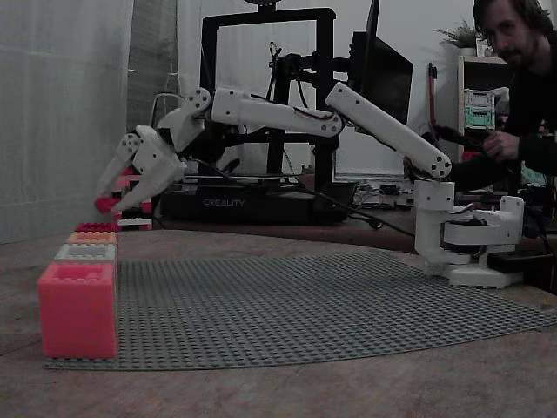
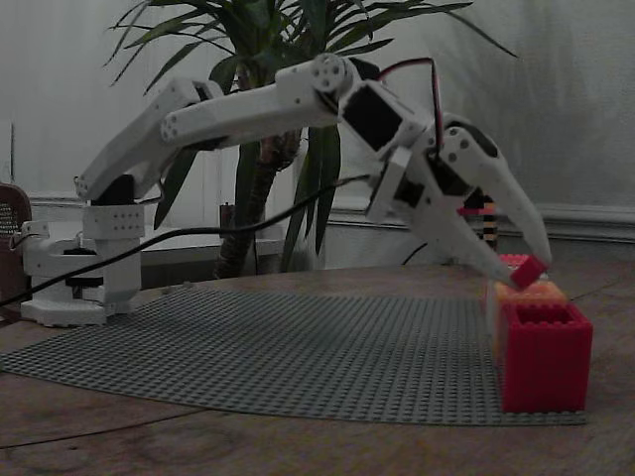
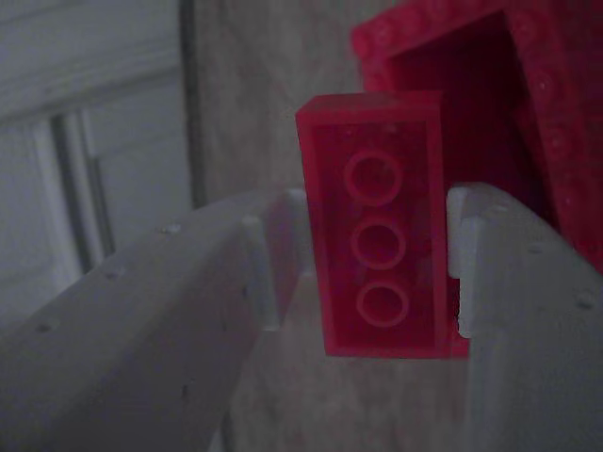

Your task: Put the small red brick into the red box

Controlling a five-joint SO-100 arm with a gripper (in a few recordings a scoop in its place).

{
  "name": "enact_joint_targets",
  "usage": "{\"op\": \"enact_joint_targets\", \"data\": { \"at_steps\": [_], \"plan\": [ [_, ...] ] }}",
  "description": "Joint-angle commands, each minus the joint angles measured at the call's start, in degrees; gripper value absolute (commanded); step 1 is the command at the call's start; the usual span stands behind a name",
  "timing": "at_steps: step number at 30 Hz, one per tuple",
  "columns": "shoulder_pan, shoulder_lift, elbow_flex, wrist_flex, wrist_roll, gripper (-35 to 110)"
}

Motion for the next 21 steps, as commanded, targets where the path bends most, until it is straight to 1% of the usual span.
{"op": "enact_joint_targets", "data": {
  "at_steps": [1,11,14,16,19,21],
  "plan": [
    [0.7,2.46,-4.57,0.7,-1.32,9],
    [-0.35,0.88,-4.66,-0.88,-3.16,19],
    [-0.53,1.23,-4.75,-0.88,-3.25,19],
    [-0.62,2.29,-4.48,-0.88,-2.81,15],
    [-0.79,7.03,-1.41,-1.58,-1.32,3],
    [-1.41,11.51,1.76,-1.58,-1.14,1]
  ]
}}
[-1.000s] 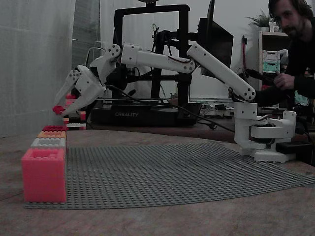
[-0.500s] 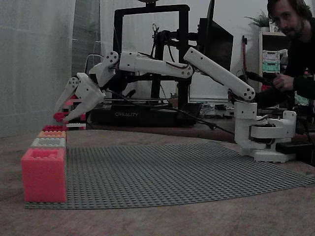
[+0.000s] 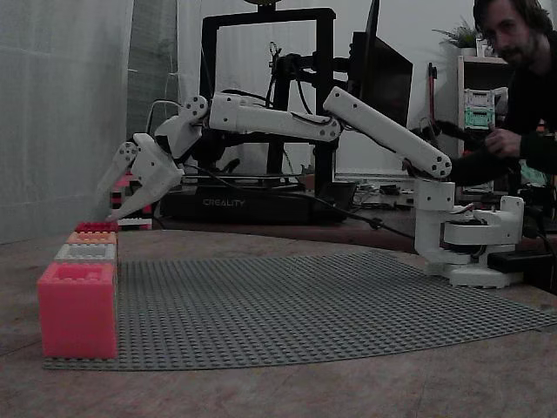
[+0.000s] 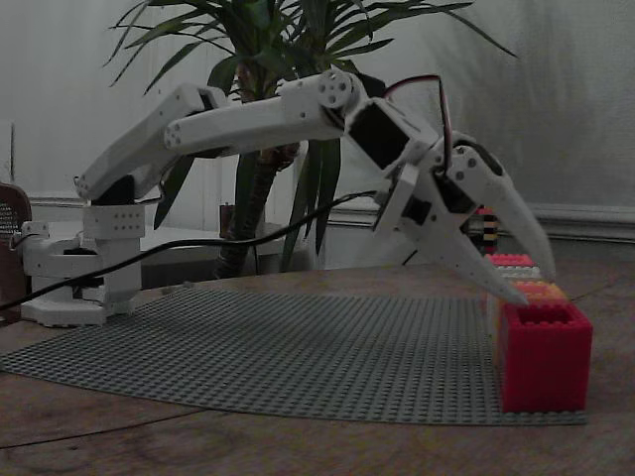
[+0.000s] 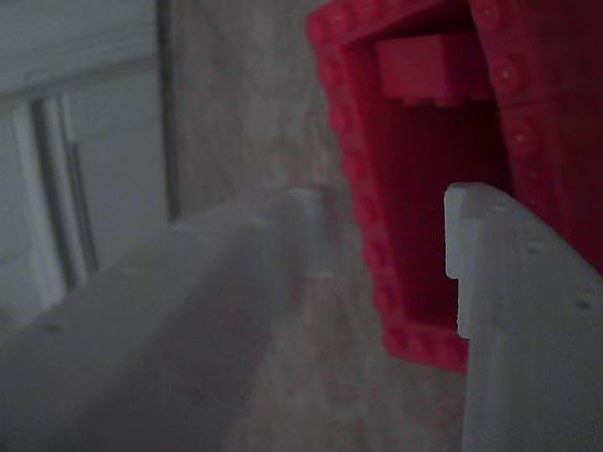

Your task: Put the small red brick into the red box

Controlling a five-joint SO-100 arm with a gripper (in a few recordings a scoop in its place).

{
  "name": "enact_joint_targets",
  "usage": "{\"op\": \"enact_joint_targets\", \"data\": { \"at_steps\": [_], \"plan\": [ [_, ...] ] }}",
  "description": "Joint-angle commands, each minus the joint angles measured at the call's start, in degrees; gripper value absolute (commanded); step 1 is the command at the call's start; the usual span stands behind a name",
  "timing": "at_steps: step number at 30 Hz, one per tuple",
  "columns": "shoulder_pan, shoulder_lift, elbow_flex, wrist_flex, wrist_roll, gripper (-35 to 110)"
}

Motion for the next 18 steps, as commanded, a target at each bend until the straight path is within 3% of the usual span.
{"op": "enact_joint_targets", "data": {
  "at_steps": [1,8,18],
  "plan": [
    [-1.32,15.03,3.25,-0.88,0.09,0],
    [-5.45,35.24,23.55,0.53,1.32,0],
    [-13.62,63.19,62.75,4.66,-8.35,0]
  ]
}}
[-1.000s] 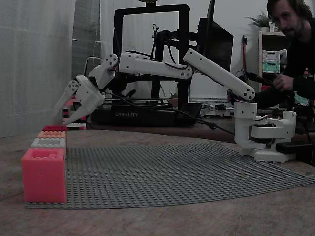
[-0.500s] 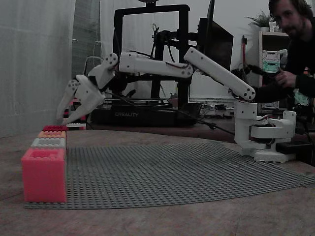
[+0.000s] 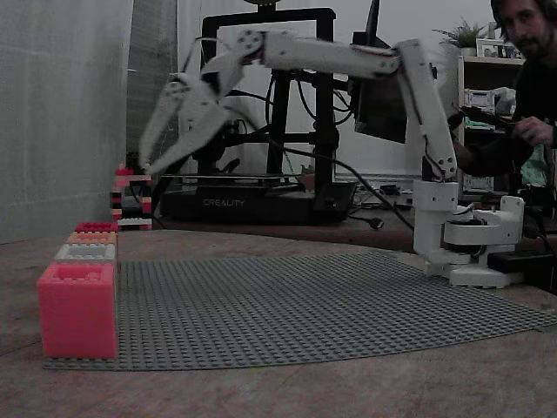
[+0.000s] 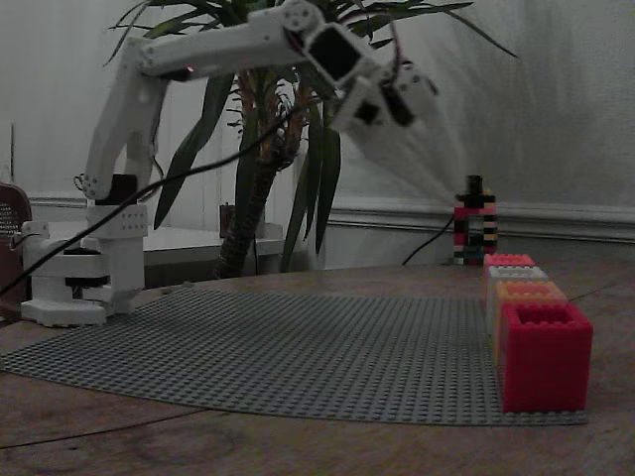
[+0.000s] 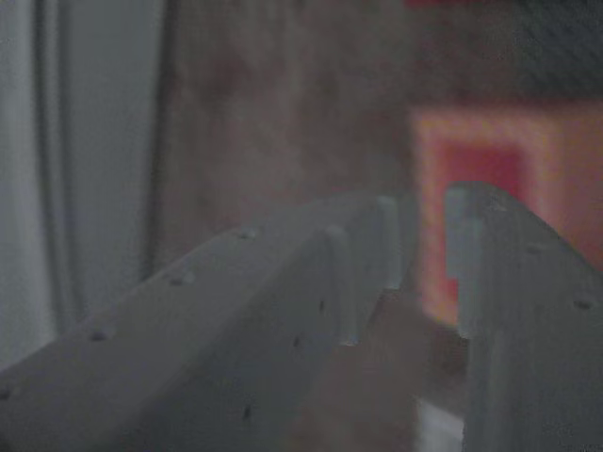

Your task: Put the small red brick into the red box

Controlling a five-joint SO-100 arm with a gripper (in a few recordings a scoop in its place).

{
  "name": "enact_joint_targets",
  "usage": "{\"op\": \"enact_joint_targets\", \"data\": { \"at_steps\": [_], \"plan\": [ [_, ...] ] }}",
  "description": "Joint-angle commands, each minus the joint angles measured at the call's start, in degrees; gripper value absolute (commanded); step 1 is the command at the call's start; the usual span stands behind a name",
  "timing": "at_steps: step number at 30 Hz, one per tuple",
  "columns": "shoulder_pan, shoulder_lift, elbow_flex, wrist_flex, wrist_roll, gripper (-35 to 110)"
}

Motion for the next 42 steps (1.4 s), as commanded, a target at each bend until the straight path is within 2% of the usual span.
{"op": "enact_joint_targets", "data": {
  "at_steps": [1,7,17,22,34,42],
  "plan": [
    [-4.04,16.0,12.48,2.29,-1.49,0],
    [-6.77,31.11,35.51,4.75,-0.79,0],
    [-7.56,54.49,59.06,12.57,1.58,1],
    [-8.26,70.93,70.22,13.1,4.13,1],
    [-8.7,96.77,83.94,15.47,9.14,0],
    [-8.7,103.27,88.86,18.02,10.55,0]
  ]
}}
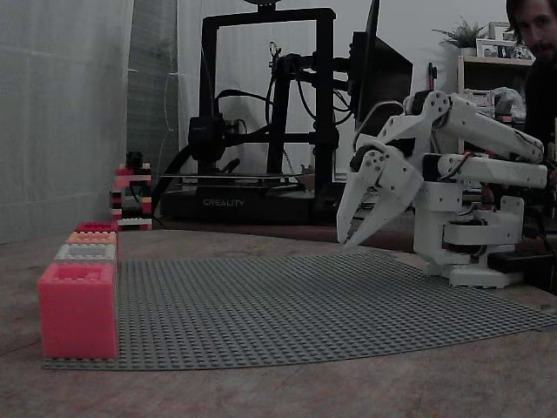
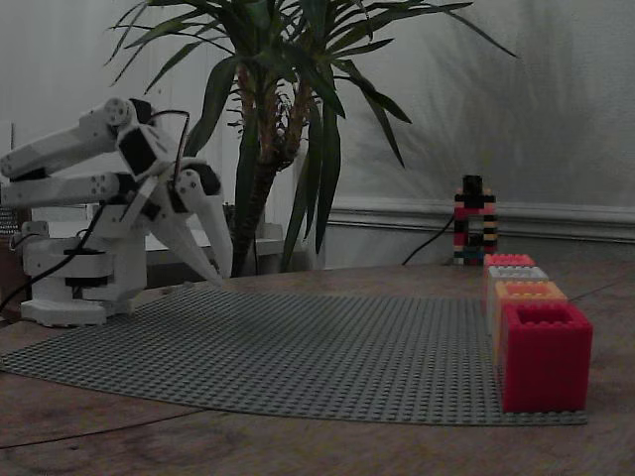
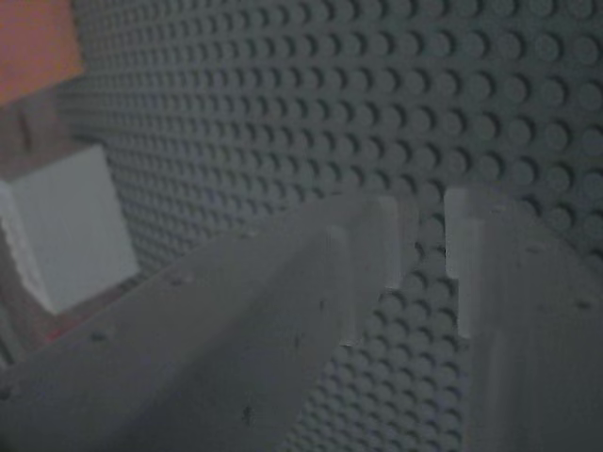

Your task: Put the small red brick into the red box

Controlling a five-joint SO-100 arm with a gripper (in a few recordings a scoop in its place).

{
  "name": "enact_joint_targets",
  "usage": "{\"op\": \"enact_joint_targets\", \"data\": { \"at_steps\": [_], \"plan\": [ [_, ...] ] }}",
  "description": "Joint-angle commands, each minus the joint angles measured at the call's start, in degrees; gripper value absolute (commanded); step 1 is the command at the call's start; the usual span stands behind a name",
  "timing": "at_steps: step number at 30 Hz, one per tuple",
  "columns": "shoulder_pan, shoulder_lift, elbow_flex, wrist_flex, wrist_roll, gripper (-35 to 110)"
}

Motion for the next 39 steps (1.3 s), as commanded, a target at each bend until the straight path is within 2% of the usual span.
{"op": "enact_joint_targets", "data": {
  "at_steps": [1,17,39],
  "plan": [
    [-0.88,1.49,0.26,1.05,0.26,0],
    [1.49,3.25,1.76,1.85,5.36,0],
    [1.67,3.25,1.76,1.85,5.36,0]
  ]
}}
